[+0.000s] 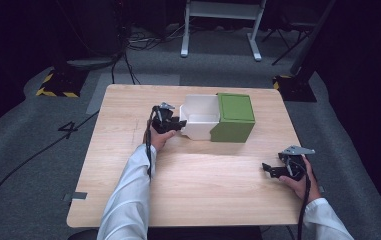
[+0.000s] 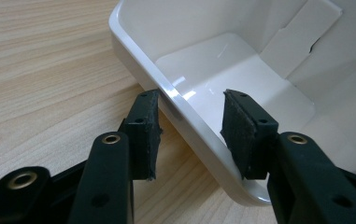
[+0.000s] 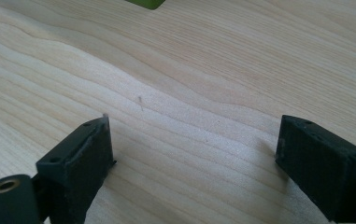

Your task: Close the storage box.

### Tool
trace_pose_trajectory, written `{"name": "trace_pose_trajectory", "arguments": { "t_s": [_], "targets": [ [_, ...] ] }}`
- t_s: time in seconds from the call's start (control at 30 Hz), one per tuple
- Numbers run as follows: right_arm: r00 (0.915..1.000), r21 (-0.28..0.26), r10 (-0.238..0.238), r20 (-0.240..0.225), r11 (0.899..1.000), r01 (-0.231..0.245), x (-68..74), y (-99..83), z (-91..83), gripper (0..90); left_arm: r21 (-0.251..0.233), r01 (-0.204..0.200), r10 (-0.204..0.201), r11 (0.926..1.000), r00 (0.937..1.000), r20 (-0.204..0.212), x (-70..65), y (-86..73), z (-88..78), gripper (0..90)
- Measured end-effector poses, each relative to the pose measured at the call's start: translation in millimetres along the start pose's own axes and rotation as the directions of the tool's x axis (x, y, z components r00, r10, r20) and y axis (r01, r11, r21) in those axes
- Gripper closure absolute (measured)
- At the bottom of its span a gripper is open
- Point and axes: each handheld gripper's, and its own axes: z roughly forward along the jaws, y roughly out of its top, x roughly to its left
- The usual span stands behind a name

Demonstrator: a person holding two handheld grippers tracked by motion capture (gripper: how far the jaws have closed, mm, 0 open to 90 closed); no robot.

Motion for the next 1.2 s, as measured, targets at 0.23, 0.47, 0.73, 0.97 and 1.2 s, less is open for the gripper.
{"name": "trace_pose_trajectory", "arguments": {
  "t_s": [0.23, 0.47, 0.73, 0.97, 1.2],
  "targets": [
    [1.0, 0.0, 0.0, 0.0, 1.0, 0.0, 0.0, 0.0, 0.0, 11.0, -0.007, 0.001, -0.001, 1.0, 1.0, -0.003, -4.0, 6.8, 9.6, 60.8],
    [1.0, 0.0, -0.001, -0.001, 1.0, 0.001, 0.1, -0.1, -0.1, 11.0, -0.006, -0.005, 0.005, 1.0, 1.0, 0.001, -12.5, 12.4, 21.1, 61.9],
    [1.0, 0.0, -0.002, -0.002, 1.0, 0.002, 0.1, -0.1, -0.1, 11.0, -0.001, -0.007, 0.007, 1.0, 1.0, 0.006, -20.9, 17.8, 32.4, 61.6],
    [1.0, 0.0, -0.005, -0.003, 1.0, 0.005, 0.1, -0.3, -0.3, 11.0, -0.01, -0.008, 0.008, 0.9999, 0.9999, 0.015, -28.1, 23.7, 40.0, 60.4],
    [1.0, 0.0, -0.006, -0.003, 1.0, 0.006, 0.1, -0.3, -0.3, 11.0, -0.019, -0.014, 0.014, 0.9997, 0.9992, 0.038, -37.7, 30.3, 45.9, 60.4]
  ]
}}
